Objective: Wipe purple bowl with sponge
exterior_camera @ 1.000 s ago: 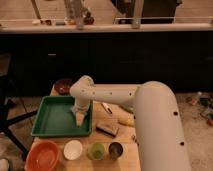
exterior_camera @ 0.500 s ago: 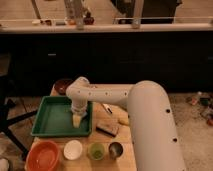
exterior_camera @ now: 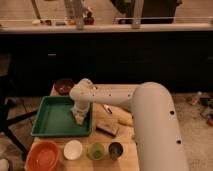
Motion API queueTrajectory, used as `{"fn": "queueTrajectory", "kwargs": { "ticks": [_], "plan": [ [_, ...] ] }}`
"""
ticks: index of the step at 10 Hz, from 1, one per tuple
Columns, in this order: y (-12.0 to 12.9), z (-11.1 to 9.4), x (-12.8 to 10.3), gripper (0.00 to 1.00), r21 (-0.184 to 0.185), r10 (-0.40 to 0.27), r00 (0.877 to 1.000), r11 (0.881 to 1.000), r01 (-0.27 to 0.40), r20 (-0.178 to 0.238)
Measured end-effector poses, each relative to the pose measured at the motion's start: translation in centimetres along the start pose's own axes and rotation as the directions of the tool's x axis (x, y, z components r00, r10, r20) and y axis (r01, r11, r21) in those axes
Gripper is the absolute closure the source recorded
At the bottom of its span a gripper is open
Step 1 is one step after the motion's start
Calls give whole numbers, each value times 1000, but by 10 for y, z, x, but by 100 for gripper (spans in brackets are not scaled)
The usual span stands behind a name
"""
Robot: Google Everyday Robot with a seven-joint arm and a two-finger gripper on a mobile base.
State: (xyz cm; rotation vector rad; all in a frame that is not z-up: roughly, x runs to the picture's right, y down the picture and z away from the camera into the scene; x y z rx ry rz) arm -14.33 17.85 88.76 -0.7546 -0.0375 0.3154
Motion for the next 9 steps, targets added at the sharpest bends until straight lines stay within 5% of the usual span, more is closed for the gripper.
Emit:
{"fn": "queueTrajectory", "kwargs": {
  "ticks": [4,9],
  "plan": [
    [-2,-1,4,99,0,6,1000,1000,-6,-1],
    [1,-8,-1,100,1,-44,999,999,44,13]
  ]
}}
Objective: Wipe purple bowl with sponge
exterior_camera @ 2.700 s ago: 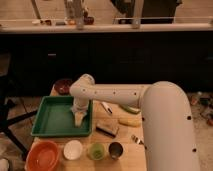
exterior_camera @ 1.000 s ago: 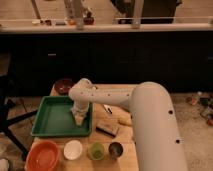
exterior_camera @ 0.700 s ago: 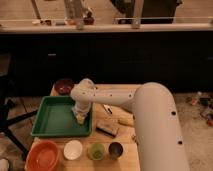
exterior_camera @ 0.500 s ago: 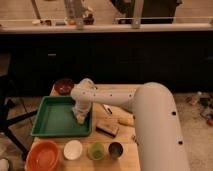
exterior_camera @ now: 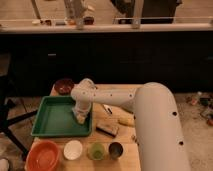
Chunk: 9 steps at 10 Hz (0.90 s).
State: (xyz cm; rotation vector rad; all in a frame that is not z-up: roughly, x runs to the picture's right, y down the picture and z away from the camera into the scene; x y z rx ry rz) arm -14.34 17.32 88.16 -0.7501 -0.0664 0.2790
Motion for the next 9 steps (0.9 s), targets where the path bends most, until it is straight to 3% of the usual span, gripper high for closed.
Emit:
{"fn": "queueTrajectory", "kwargs": {
  "ticks": [2,4,6,8,9],
  "plan": [
    [2,-25,-16,100,13,-125,991,992,125,53],
    [5,-45,-29,100,26,-233,969,972,232,83],
    [4,-63,-44,100,43,-373,922,928,370,102],
    [-4,-76,-57,100,59,-441,892,897,437,98],
    [-6,-79,-59,100,64,-452,887,892,447,96]
  ]
}}
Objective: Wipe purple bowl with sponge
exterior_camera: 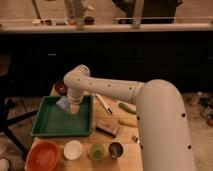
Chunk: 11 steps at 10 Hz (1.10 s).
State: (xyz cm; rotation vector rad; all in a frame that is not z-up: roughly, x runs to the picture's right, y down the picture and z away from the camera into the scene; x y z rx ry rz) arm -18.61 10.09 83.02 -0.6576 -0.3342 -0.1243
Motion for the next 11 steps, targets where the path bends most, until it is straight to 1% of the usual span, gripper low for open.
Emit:
{"fn": "queueTrajectory", "kwargs": {
  "ticks": [5,6,7,9,10,11],
  "plan": [
    [0,0,1,100,1,2,1000,1000,-2,0],
    [0,0,2,100,2,2,1000,1000,-2,-2],
    [-2,0,4,100,10,3,1000,1000,-3,-13],
    [-19,-6,12,100,45,-8,998,999,11,-69],
    [-29,-10,16,100,58,-29,994,998,35,-104],
    [-31,-13,20,100,59,-43,991,997,50,-124]
  ]
}}
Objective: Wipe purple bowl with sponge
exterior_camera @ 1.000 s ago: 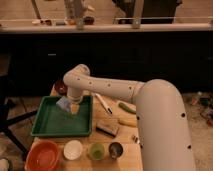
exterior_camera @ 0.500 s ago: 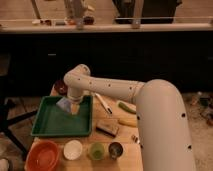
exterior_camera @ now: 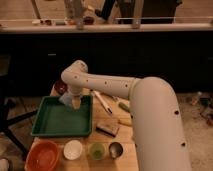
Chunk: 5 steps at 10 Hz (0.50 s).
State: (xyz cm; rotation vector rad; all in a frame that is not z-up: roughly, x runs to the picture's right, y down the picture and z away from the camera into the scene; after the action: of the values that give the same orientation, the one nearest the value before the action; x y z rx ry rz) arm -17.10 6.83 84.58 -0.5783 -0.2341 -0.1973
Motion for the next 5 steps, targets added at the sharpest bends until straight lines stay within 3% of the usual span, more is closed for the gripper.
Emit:
{"fn": "queueTrajectory", "kwargs": {
  "ticks": [2,5],
  "plan": [
    [-10,-7,13,100,11,-55,998,998,55,-42],
    [-27,-15,17,100,9,-139,988,990,140,-62]
  ]
}}
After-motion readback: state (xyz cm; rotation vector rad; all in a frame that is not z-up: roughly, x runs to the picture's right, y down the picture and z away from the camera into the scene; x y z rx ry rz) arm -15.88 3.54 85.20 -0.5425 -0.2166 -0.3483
